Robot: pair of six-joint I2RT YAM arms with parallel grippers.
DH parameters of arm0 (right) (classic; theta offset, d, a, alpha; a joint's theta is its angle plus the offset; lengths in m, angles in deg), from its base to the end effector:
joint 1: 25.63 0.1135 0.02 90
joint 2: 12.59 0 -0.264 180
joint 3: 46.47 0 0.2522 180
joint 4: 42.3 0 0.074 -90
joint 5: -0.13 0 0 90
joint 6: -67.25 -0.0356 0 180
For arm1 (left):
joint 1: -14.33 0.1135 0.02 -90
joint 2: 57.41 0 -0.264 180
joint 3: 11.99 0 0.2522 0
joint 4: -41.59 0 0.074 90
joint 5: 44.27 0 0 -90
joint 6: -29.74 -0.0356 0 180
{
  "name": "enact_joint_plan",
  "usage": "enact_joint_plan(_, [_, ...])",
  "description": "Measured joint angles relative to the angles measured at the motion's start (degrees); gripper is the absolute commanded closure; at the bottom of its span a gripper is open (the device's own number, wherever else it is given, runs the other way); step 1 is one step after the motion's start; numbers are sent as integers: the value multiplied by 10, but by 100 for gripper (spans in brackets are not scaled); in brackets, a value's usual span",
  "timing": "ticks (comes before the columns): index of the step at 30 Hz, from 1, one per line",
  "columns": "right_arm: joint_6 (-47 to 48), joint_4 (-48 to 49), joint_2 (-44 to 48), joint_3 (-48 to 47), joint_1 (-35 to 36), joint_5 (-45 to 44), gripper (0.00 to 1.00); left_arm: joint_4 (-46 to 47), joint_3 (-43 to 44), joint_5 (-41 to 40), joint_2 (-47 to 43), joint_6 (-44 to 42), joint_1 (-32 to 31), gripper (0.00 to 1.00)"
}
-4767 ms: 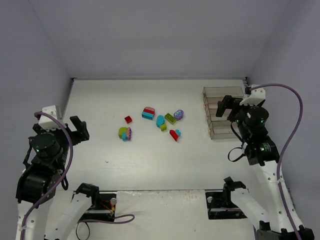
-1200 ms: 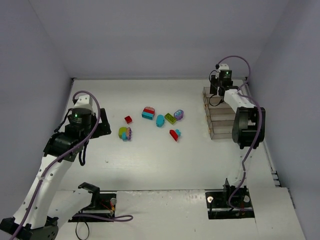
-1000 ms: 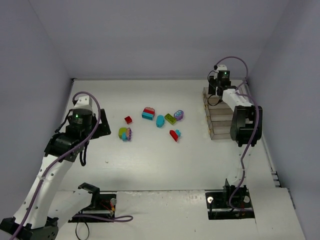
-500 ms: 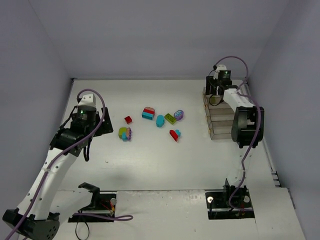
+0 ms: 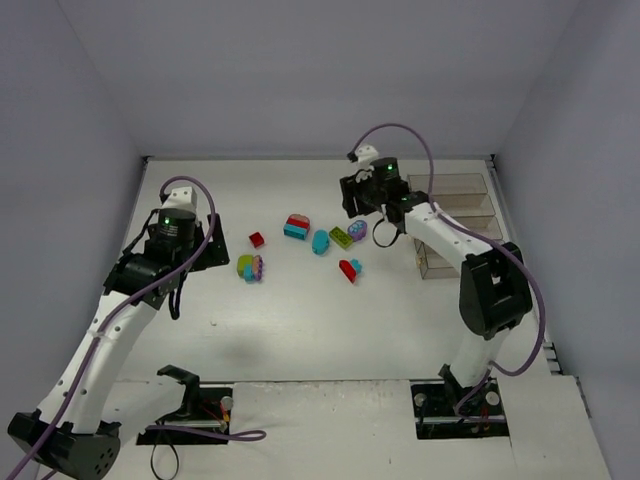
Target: Sort the legos into containers by color
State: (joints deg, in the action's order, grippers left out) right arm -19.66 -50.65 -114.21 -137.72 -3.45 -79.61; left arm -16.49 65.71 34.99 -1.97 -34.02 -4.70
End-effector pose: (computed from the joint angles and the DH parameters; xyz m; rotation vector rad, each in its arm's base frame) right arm 0.3907 0.1661 0.2917 -0.5371 1.8346 0.3957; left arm 0.1837 -0.0563 0.3627 -0.2429 2.1801 -0.2412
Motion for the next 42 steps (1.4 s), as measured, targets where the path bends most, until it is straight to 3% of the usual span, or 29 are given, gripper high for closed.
enact_joint_plan(7, [9, -17, -47, 40, 55, 1, 54, -1, 0, 4, -10, -6, 0, 17])
enact_joint_plan(21, [49, -15, -138, 17, 76, -13, 51, -21, -1, 2, -49, -7, 0, 17])
enact_joint_plan(31, [66, -13, -143, 10, 79, -37, 54, -34, -17, -1, -67, -6, 0, 17])
enact_joint_plan(36, [66, -13, -144, 10, 80, -51, 68, -35, -19, 0, -66, -5, 0, 17])
enact_joint_plan(40, [61, -12, -145, 10, 80, -68, 96, -35, -19, 0, -66, -5, 0, 17])
enact_joint_plan(42, [59, -11, -145, 10, 80, -73, 100, -35, -19, 0, -66, -5, 0, 17])
